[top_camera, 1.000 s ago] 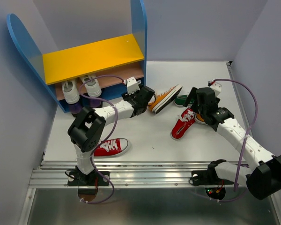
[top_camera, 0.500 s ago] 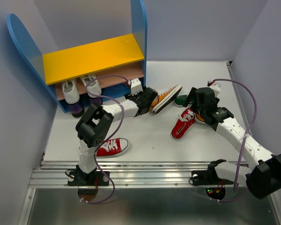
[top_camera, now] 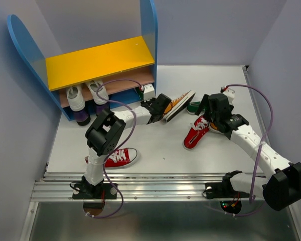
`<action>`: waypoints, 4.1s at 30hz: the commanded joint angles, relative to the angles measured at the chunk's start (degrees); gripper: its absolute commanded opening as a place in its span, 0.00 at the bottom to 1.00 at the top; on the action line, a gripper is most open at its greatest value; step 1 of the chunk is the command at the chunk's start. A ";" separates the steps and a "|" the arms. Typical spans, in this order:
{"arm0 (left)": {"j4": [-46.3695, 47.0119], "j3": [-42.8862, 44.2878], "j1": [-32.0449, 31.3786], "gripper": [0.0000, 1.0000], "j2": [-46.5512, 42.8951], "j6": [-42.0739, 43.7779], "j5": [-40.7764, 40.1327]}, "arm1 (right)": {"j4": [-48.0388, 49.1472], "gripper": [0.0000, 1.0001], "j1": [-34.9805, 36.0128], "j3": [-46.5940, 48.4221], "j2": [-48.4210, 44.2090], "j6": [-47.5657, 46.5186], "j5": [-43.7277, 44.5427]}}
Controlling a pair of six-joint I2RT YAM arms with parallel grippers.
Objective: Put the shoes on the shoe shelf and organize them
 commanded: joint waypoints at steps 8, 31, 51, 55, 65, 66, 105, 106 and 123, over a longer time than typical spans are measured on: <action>-6.12 7.56 1.95 0.00 -0.21 4.32 -9.53 | 0.76 1.00 0.06 0.97 -0.65 -0.46 -0.50; 3.11 9.84 7.32 0.00 -1.80 6.61 -1.10 | 0.67 1.00 0.06 2.28 0.14 -0.55 -1.38; 5.83 9.68 9.16 0.44 1.90 6.17 7.16 | -1.35 1.00 0.06 1.58 -1.53 2.52 1.96; 6.18 5.73 8.81 0.50 -0.99 6.70 7.69 | -2.41 1.00 0.06 2.55 0.05 5.42 2.14; 5.30 -4.03 6.09 0.50 -12.41 7.05 7.25 | -1.09 0.92 -1.79 8.69 11.46 10.17 -2.17; 5.30 -4.74 5.74 0.50 -13.39 7.31 7.08 | -0.31 0.92 -2.48 8.96 12.17 10.00 -2.34; 4.69 -15.82 -2.88 0.52 -36.42 10.83 7.69 | 10.08 0.01 -10.40 14.68 17.29 0.15 -15.34; 3.12 -14.25 -2.88 0.52 -36.60 11.09 7.43 | 9.55 0.01 -9.70 14.42 15.89 -0.02 -16.57; -9.19 -9.75 2.30 0.56 -44.68 3.89 5.32 | 6.29 0.01 27.12 19.95 15.16 -13.55 -14.03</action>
